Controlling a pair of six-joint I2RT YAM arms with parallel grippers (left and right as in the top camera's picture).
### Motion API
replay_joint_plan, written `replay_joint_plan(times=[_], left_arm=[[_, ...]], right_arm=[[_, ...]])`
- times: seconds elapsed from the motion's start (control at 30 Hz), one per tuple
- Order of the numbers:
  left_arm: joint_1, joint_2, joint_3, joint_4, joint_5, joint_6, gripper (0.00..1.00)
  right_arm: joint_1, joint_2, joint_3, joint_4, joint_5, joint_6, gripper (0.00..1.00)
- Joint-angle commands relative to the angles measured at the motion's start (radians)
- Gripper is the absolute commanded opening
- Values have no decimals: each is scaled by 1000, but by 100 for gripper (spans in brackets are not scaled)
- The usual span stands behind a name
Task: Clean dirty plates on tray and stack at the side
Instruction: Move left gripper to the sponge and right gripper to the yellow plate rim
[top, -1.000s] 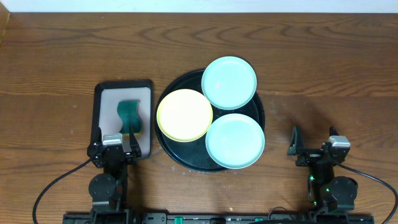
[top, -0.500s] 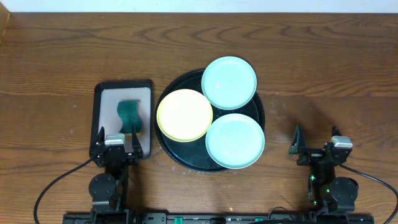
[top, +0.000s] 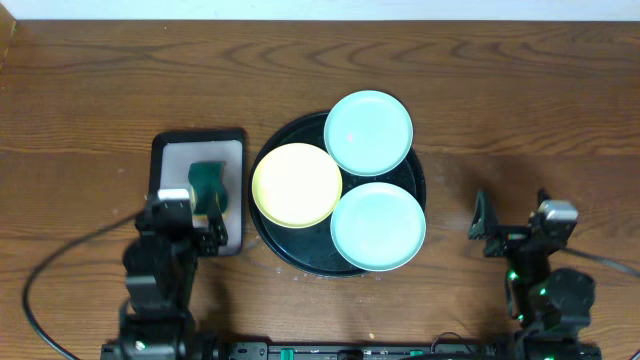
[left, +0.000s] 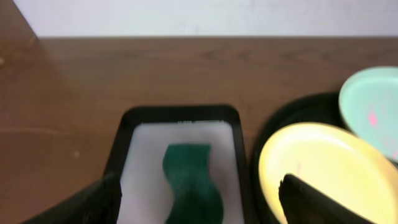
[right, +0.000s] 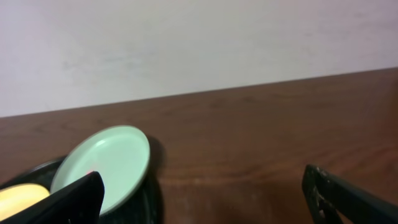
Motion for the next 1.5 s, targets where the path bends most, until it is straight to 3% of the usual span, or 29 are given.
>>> replay_joint_plan(times=[0.0, 0.3, 0.5, 0.7, 0.93, 1.0, 1.27, 1.47], left_arm=[[4, 138, 177, -84, 18, -10, 81], [4, 537, 661, -509, 32, -9, 82], [4, 745, 895, -742, 135, -9, 81], [4, 819, 913, -760, 173, -9, 81], [4, 843, 912, -764, 219, -10, 81], [4, 843, 912, -763, 219, -10, 81], [4, 850, 912, -754, 183, -18, 81], [61, 868, 912, -780, 0, -262, 81]], right_arm=[[-5, 138, 139, -26, -36, 4, 99], [-5, 531, 506, -257, -109, 3, 99], [-5, 786, 781, -534, -195, -32, 99], [-5, 965, 970, -704, -266, -64, 99], [-4, 1009, 973, -650, -448, -30, 99], [5, 1019, 973, -635, -492, -30, 95], [147, 1096, 979, -615, -394, 51, 90], [297, 1245, 1085, -643, -283, 124, 82]])
